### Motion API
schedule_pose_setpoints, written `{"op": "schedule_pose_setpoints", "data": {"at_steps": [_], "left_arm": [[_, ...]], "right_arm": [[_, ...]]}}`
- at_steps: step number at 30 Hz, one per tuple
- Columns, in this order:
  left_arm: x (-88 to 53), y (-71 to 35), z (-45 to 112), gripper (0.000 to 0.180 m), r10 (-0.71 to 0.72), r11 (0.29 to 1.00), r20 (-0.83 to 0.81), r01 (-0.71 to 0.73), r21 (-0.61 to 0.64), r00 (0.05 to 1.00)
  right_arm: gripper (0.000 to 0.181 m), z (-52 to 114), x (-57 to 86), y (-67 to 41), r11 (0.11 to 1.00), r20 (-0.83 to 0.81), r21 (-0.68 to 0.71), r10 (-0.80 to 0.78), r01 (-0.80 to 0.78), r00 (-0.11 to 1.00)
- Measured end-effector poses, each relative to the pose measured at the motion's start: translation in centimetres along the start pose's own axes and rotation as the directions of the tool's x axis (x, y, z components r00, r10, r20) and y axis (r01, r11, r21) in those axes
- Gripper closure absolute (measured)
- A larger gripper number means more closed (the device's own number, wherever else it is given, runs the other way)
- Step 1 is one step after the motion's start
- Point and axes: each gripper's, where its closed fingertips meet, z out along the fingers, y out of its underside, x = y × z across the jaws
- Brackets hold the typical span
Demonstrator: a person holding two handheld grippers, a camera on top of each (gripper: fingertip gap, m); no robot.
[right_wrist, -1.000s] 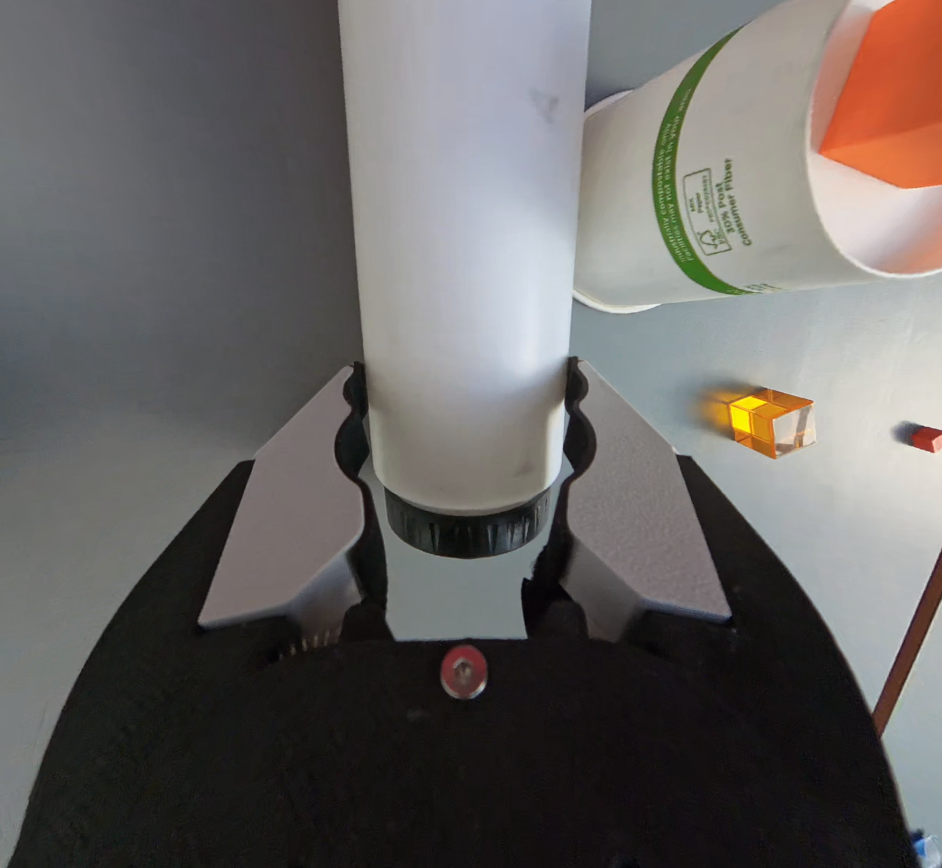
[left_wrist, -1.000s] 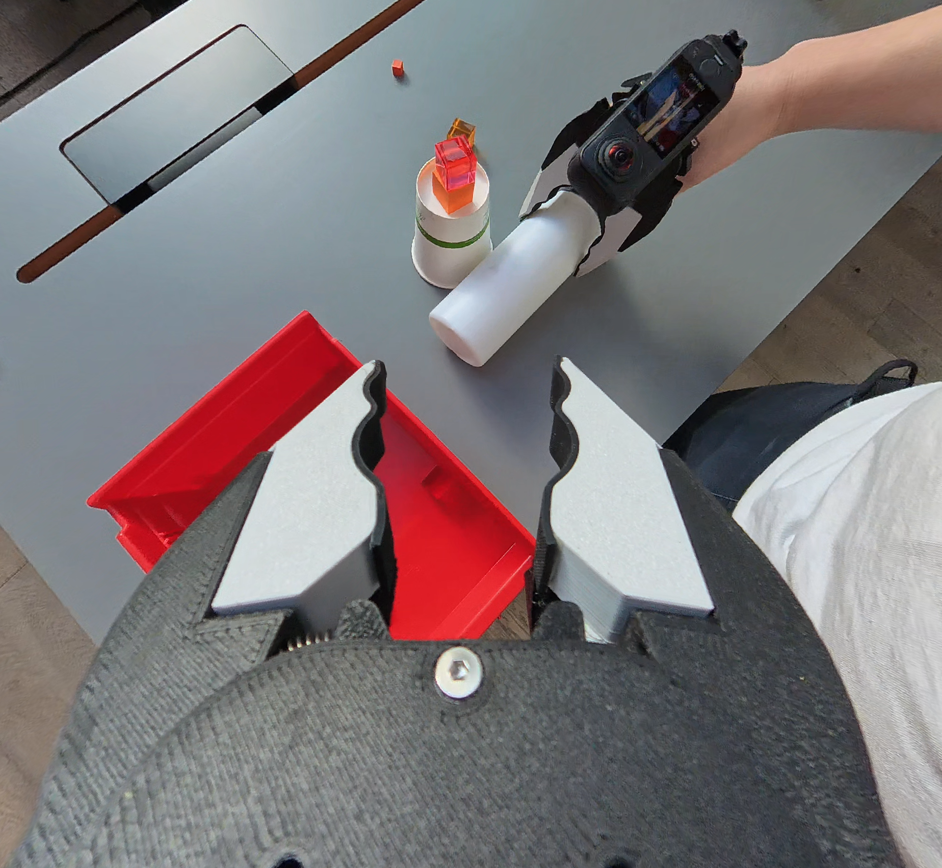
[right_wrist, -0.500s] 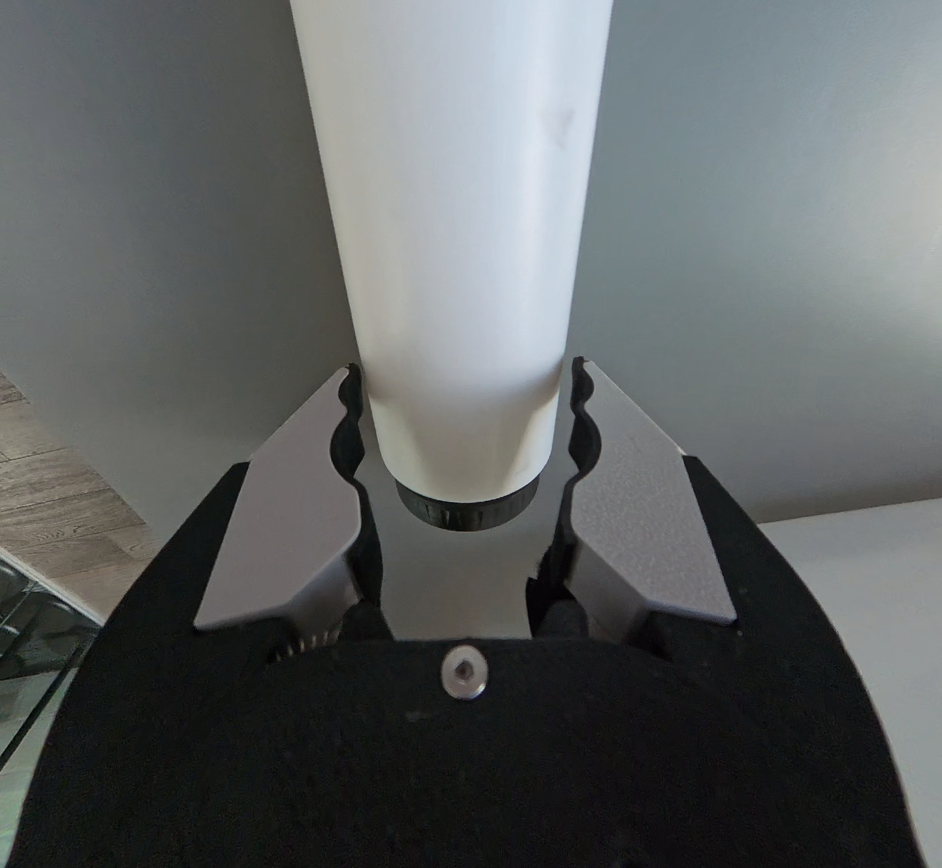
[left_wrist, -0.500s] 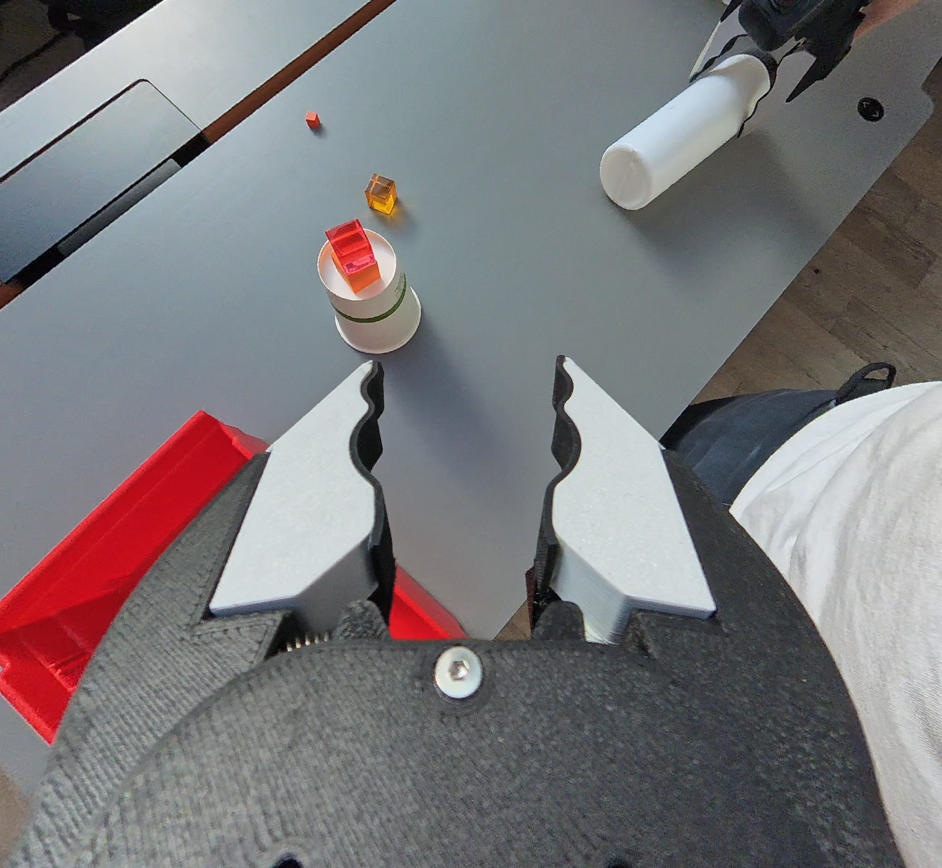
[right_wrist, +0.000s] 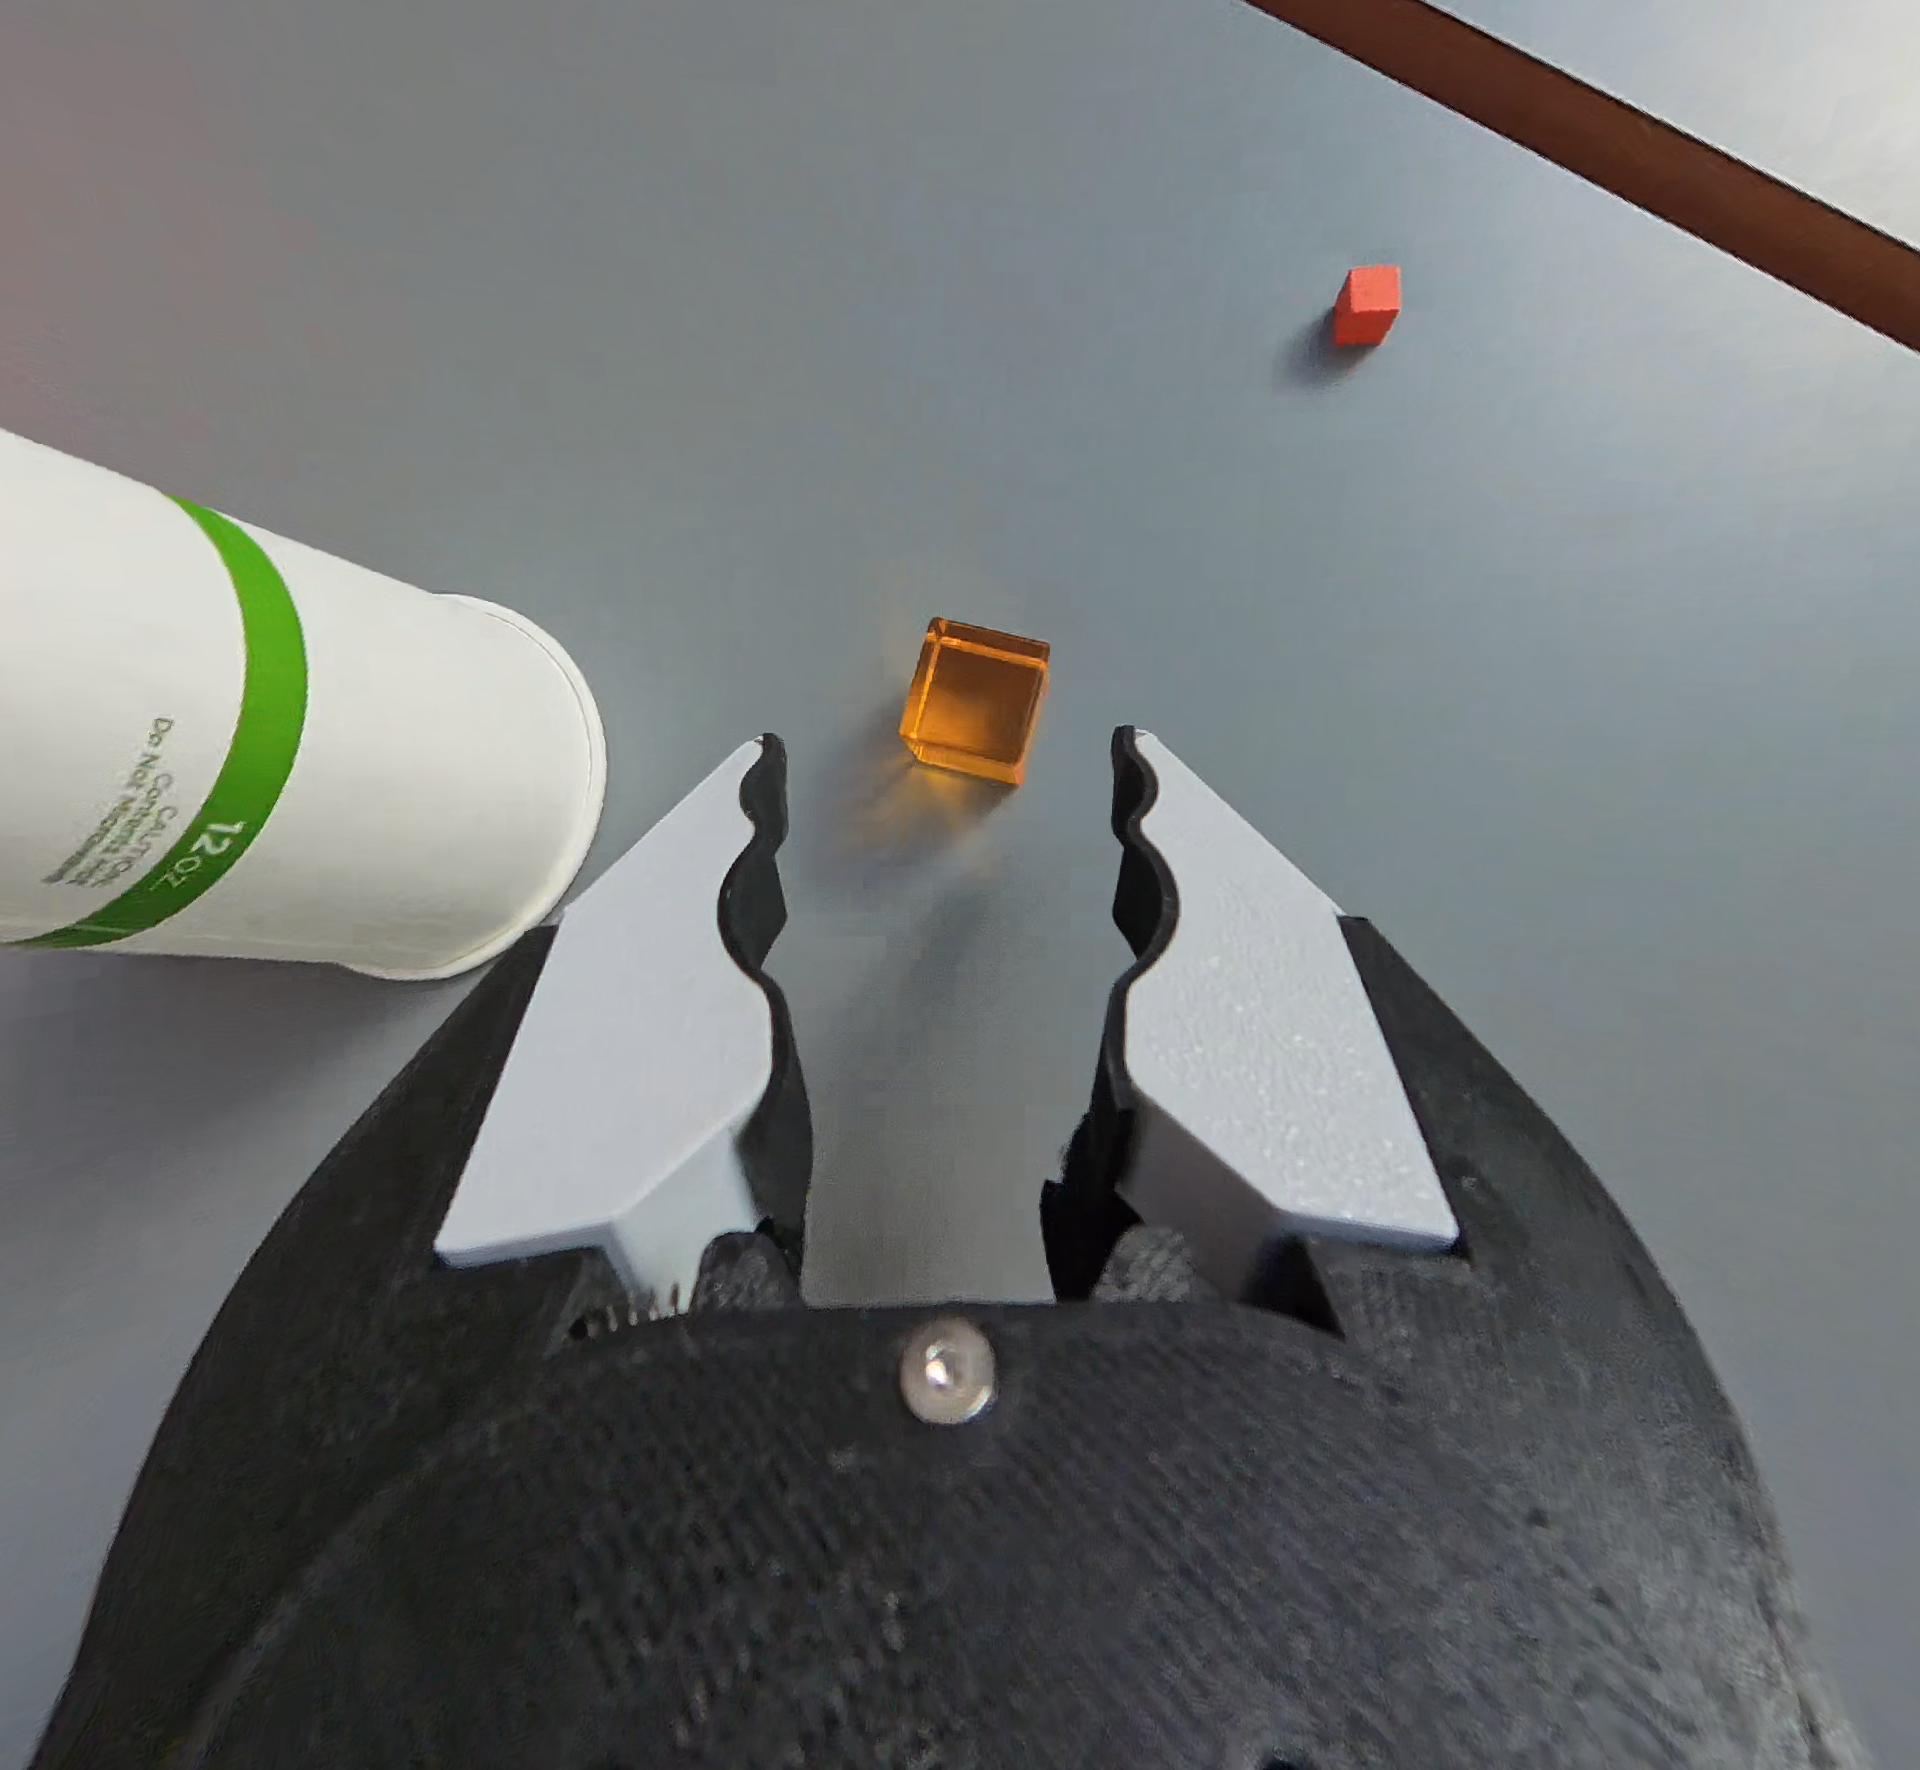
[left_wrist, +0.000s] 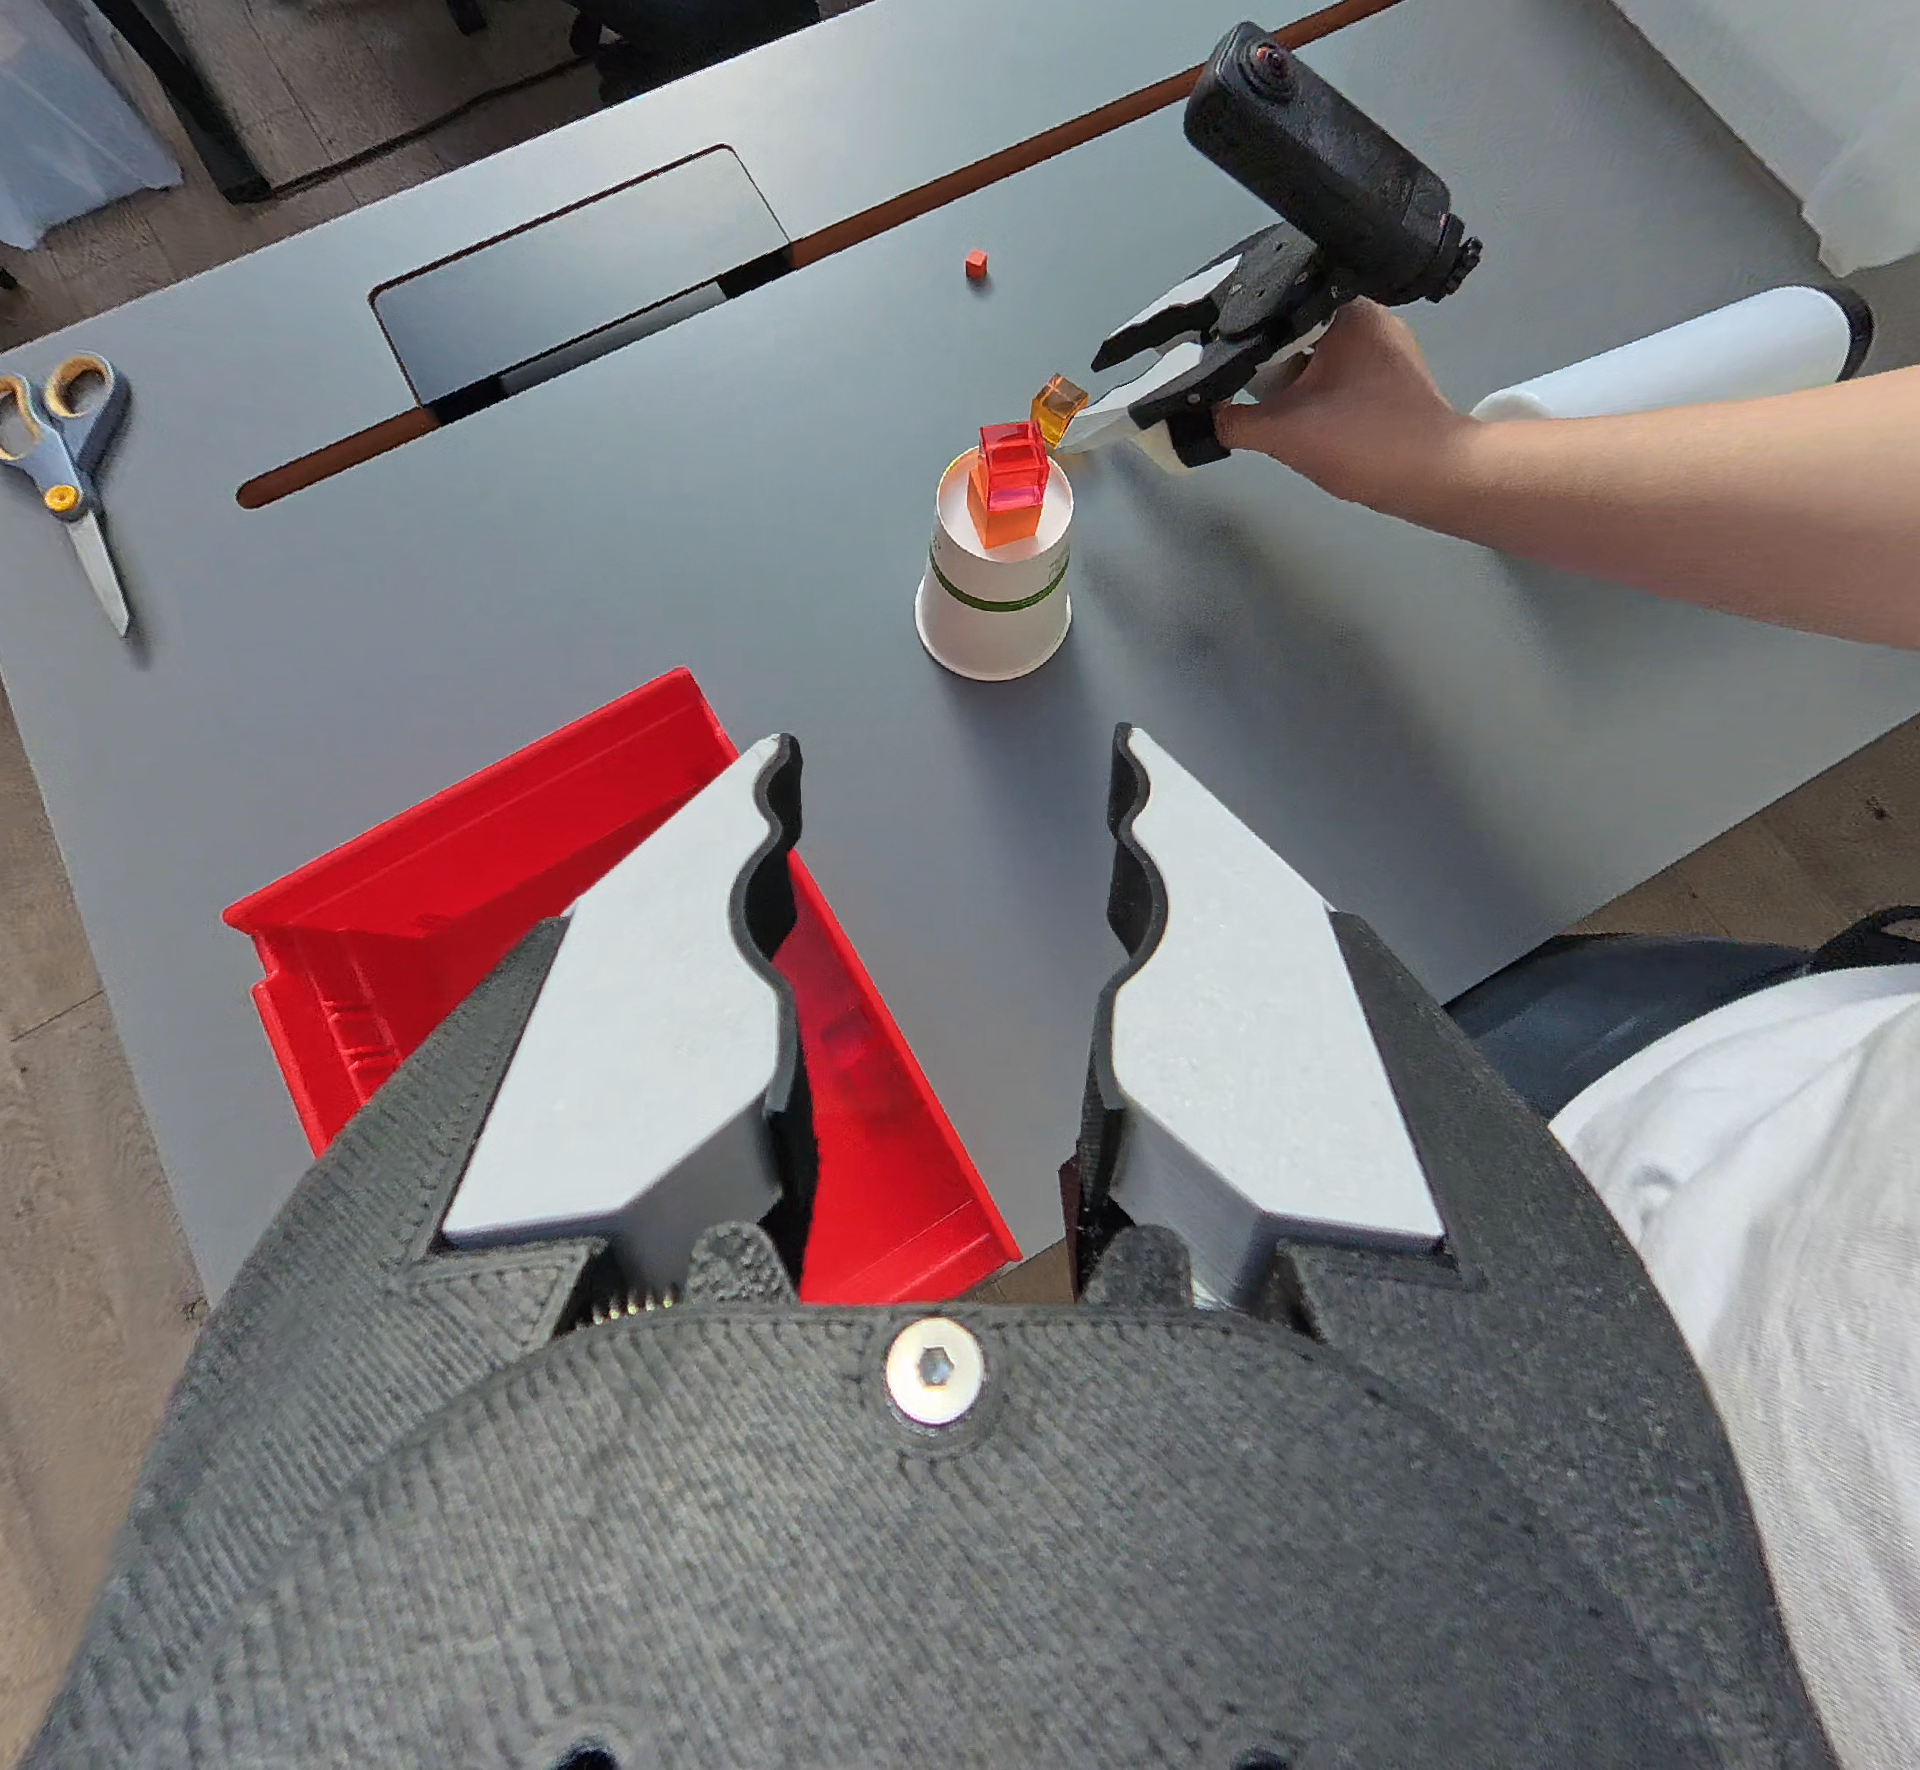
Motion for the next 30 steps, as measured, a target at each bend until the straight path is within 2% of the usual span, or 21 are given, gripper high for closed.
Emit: {"op": "schedule_pose_setpoints", "data": {"at_steps": [1,3,5,8,10,13,17,27,30], "left_arm": [[-0.5,0.0,-0.6,0.121,-0.002,1.0,0.012,0.002,0.002,1.0],[-1.5,0.7,-1.6,0.121,-0.018,1.0,0.029,0.018,0.003,0.999],[-2.5,1.8,-2.5,0.121,-0.036,0.999,0.038,0.037,-0.005,0.999],[-3.8,3.3,-3.6,0.125,-0.06,0.998,0.03,0.06,-0.001,0.998],[-4.8,4.2,-3.7,0.125,-0.076,0.997,0.019,0.076,0.0,0.997],[-5.9,4.6,-3.2,0.124,-0.072,0.997,-0.008,0.072,0.013,0.997],[-6.9,3.8,-2.6,0.124,-0.063,0.997,-0.04,0.065,0.048,0.997],[-8.0,4.4,-3.2,0.124,-0.059,0.996,-0.061,0.062,0.06,0.996],[-8.3,4.7,-2.9,0.122,-0.073,0.996,-0.063,0.076,0.056,0.995]], "right_arm": [[0.12,1.1,0.0,0.2,1.0,-0.024,-0.021,-0.003,0.002,1.0],[0.154,2.2,0.5,0.9,0.997,-0.055,-0.076,-0.024,0.02,0.998],[0.155,1.0,1.1,-0.4,0.998,-0.081,-0.054,-0.02,0.016,0.997],[0.155,-5.9,-2.6,-7.4,0.979,0.082,0.197,0.029,-0.045,0.996],[0.155,-11.0,-7.3,-10.8,0.956,0.229,0.292,-0.08,0.01,0.97],[0.155,-13.3,-11.8,-11.1,0.964,0.293,0.235,-0.193,0.126,0.936],[0.155,-11.5,-13.4,-9.5,0.947,0.229,0.111,-0.318,0.3,0.92],[0.155,-9.6,-13.9,-7.3,0.935,0.222,-0.031,-0.339,0.354,0.914],[0.137,-10.0,-14.0,-7.7,0.945,0.245,0.019,-0.321,0.327,0.915]]}}
